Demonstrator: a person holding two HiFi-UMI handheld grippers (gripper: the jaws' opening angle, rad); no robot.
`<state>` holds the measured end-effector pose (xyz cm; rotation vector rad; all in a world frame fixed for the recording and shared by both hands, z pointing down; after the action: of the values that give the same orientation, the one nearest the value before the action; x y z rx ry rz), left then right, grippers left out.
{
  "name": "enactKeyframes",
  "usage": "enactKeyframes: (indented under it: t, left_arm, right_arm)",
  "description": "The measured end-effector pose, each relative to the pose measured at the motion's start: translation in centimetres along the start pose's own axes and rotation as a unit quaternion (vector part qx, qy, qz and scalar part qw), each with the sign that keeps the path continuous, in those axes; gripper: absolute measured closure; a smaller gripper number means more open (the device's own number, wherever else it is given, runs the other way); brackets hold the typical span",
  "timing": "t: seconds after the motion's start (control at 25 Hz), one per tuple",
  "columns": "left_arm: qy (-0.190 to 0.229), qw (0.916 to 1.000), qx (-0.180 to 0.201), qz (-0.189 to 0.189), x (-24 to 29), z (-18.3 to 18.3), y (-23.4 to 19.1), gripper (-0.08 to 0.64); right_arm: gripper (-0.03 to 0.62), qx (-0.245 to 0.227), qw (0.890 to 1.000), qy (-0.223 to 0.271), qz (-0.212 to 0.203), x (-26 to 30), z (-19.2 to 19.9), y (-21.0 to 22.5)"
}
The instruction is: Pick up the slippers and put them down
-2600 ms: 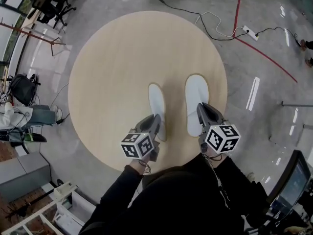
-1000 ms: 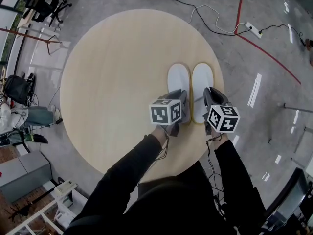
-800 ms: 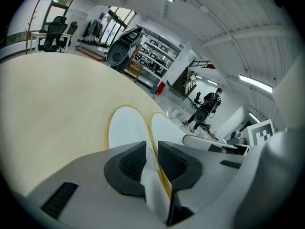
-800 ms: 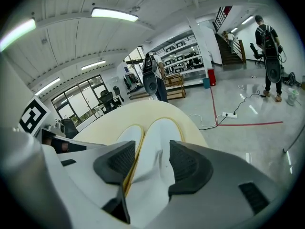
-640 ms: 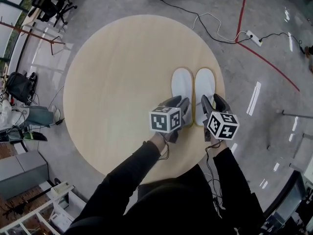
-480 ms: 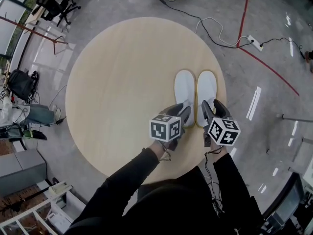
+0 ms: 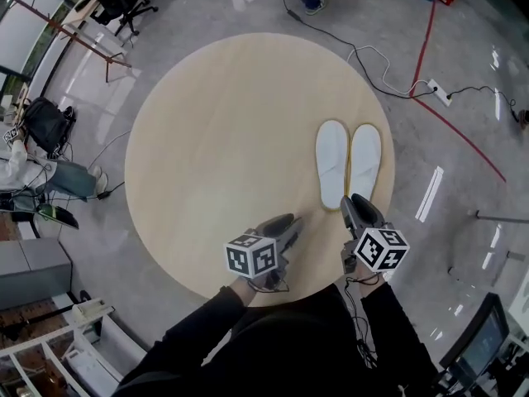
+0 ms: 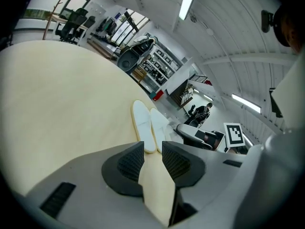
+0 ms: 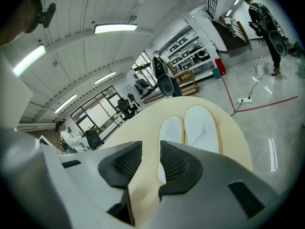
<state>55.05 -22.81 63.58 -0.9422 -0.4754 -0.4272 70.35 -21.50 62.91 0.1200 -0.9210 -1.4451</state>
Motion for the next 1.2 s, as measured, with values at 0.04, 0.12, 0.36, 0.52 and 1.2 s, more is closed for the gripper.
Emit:
enactKeyframes:
  t: [0.04,0.12,0.36,0.52,1.2]
  left_arm:
    - [0.0,1.0,-0.002,0.003,-2.0,0.9,-0.3,0.436]
    - [0.0,1.0,0.0,0.009,-6.4,2.6,-0.9,0.436]
    - [0.02,0.9995,0.025,0.006,-14.2,4.0,-3.1,0.436]
    - [0.033,0.9986,0.041,0.011,-19.5,6.3,-4.3,0.436]
    - [0.078,0.9907,0.087,0.069,-31.4,5.5,-10.3,0.436]
  right_arm:
    - [0.469,-0.001,1.0,-0.004,-0.007,-0.4,1.2,-1.7]
    - [0.487,-0.004,1.0,-0.014,-0.02,-1.3,3.8,-5.5]
    - [0.522,-0.015,0.996,-0.049,-0.066,-0.8,8.4,-13.5]
    - [0.543,-0.041,0.994,-0.054,-0.082,-2.4,12.0,-19.8]
    - [0.557,-0.103,0.992,-0.027,-0.074,-4.2,19.9,-34.8]
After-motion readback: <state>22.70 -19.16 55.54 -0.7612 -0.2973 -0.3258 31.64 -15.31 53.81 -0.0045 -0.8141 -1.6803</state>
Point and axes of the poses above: the fingertips, and each gripper's own axes: x forward along the fingers, y to its right, z out of its underside, the point moved 1 cm from there along -x, backward along the fingers, and after that the axes turned 1 degree about x, right-handed, at the moved point
